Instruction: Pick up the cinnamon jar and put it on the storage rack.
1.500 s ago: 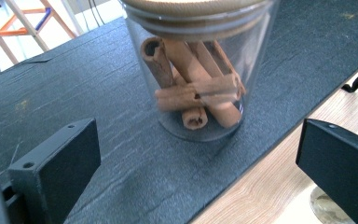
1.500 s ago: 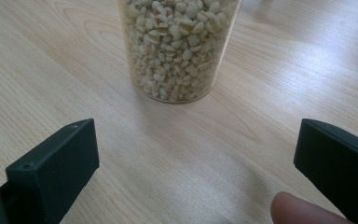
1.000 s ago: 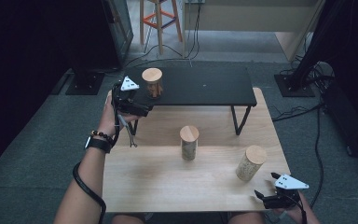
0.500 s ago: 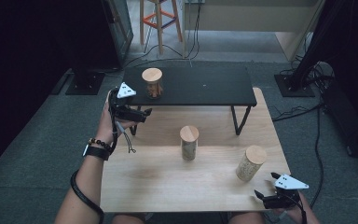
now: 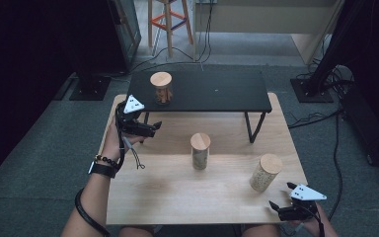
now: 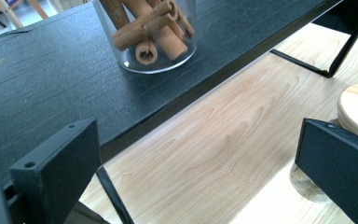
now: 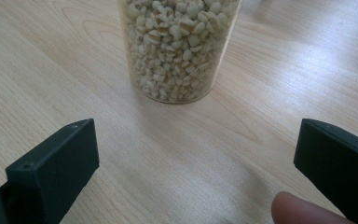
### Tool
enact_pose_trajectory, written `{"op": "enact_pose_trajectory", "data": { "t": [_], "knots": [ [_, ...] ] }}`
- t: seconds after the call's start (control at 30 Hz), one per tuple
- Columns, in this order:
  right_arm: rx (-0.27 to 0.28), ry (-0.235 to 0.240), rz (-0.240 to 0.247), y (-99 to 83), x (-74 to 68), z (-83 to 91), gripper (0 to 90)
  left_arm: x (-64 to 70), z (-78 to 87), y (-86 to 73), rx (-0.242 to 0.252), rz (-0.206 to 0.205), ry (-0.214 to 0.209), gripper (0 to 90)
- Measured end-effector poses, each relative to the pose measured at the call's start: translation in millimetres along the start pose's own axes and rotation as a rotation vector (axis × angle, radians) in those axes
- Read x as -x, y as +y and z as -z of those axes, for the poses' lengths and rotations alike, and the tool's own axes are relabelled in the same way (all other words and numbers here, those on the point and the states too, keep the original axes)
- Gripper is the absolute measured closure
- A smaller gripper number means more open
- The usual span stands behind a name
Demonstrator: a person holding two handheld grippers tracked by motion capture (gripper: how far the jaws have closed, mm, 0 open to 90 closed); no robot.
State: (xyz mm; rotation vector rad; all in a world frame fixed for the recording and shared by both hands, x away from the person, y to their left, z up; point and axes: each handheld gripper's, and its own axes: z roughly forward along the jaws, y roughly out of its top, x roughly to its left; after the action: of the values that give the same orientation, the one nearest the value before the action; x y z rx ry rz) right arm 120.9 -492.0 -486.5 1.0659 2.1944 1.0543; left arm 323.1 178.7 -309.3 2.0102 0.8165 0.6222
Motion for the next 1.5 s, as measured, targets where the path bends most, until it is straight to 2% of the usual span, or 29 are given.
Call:
{"op": "enact_pose_trajectory", "data": {
  "t": [0.33,0.6,0.83,1.03,1.33,1.5],
  "knots": [
    [-0.001,-0.001,0.000,0.1,-0.4,-0.3,0.0,10.4,6.3,-7.3,0.004,-0.025,-0.010,0.2],
    [-0.001,-0.002,0.002,0.2,-0.8,-0.5,0.0,15.4,6.0,-17.4,-0.006,-0.026,-0.018,0.3],
    [0.000,-0.001,0.001,0.1,-0.6,-0.4,0.0,17.4,7.2,-28.3,0.015,-0.003,-0.032,0.2],
    [-0.003,-0.001,0.006,0.5,-0.9,-0.5,0.0,20.9,6.3,-35.2,0.003,-0.005,-0.033,0.3],
    [-0.005,0.000,0.008,0.9,-1.1,-0.6,0.0,22.7,5.2,-47.1,0.007,0.014,-0.043,0.3],
    [-0.006,-0.002,0.008,1.1,-1.5,-0.8,0.0,25.7,4.2,-50.3,0.001,0.005,-0.042,0.3]
  ]
}}
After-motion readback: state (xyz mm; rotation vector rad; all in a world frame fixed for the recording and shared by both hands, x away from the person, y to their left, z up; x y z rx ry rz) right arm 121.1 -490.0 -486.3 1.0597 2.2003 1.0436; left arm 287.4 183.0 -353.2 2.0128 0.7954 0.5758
